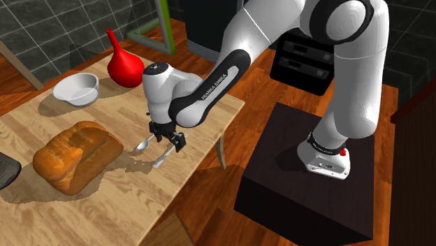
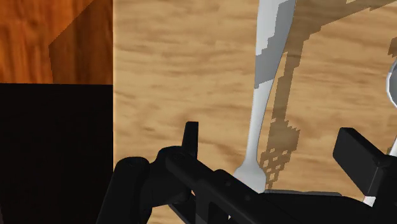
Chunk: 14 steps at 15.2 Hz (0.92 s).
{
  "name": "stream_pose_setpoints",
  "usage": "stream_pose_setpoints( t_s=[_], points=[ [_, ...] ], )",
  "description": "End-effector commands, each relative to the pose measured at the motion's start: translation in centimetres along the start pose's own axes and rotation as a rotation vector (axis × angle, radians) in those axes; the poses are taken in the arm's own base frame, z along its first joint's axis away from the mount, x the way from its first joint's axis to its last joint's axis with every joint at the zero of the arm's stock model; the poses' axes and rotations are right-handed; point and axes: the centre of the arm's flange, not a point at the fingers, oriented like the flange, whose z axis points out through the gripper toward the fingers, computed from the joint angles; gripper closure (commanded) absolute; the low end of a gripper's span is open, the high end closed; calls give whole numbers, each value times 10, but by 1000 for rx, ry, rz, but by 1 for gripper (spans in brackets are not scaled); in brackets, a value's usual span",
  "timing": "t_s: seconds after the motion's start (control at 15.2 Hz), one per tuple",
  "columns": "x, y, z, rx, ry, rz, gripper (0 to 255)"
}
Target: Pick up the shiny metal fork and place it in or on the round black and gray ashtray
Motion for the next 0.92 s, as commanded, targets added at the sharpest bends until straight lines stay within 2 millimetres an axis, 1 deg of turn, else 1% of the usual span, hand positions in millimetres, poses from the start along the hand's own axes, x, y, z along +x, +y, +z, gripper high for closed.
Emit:
stream_pose_setpoints(
  t_s=[0.0, 0.2, 0.26, 0.79, 0.86],
  points=[
    [-1, -2, 10, 2, 0, 6, 0],
    [-1, -2, 26, 2, 0, 6, 0],
    [-1, -2, 34, 2, 0, 6, 0],
    [-1, -2, 34, 2, 0, 6, 0],
    [-1, -2, 34, 2, 0, 6, 255]
  ],
)
